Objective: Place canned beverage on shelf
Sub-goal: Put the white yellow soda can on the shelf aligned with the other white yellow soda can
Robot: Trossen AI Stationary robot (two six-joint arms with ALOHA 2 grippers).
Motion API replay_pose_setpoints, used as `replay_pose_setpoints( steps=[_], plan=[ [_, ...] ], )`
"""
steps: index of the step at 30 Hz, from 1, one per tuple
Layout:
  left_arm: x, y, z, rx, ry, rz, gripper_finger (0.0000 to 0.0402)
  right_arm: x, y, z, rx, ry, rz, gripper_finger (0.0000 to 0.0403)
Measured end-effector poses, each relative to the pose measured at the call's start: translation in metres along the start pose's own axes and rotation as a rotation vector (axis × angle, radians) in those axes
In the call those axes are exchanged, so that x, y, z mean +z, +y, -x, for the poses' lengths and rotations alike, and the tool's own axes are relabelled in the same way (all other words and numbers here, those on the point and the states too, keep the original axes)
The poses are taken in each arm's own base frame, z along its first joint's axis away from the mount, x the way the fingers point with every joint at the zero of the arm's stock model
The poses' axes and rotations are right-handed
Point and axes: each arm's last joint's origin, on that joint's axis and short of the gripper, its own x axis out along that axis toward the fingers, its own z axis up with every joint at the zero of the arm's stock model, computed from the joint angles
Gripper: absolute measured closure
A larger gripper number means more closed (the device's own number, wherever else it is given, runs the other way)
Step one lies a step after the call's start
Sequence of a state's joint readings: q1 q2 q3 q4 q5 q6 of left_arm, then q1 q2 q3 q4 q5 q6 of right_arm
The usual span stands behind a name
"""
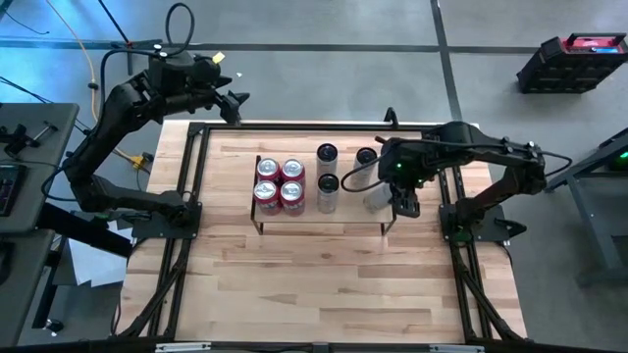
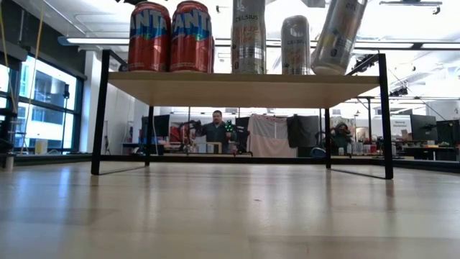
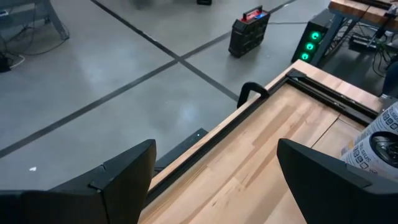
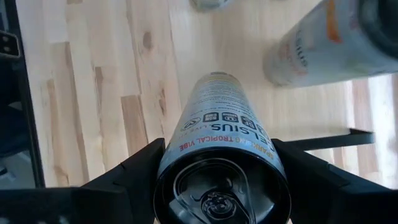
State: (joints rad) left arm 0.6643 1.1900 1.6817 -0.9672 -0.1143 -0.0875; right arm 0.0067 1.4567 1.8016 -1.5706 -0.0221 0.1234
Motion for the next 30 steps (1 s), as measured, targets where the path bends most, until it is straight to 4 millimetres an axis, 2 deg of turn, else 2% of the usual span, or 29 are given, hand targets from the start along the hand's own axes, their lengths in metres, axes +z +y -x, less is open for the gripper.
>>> replay_pose_setpoints(
  steps=[15,30],
  plan=[
    [0.000,0.000,0.000,0.000,-0.001,-0.001,0.0076,0.000,-0.001,-0.005,0.008,0.020,-0.011,0.0153],
    [0.000,0.000,0.000,0.001,0.000,-0.001,0.0076,0.011,-0.002,-0.016,0.004,0.026,-0.018,0.0153]
  ],
)
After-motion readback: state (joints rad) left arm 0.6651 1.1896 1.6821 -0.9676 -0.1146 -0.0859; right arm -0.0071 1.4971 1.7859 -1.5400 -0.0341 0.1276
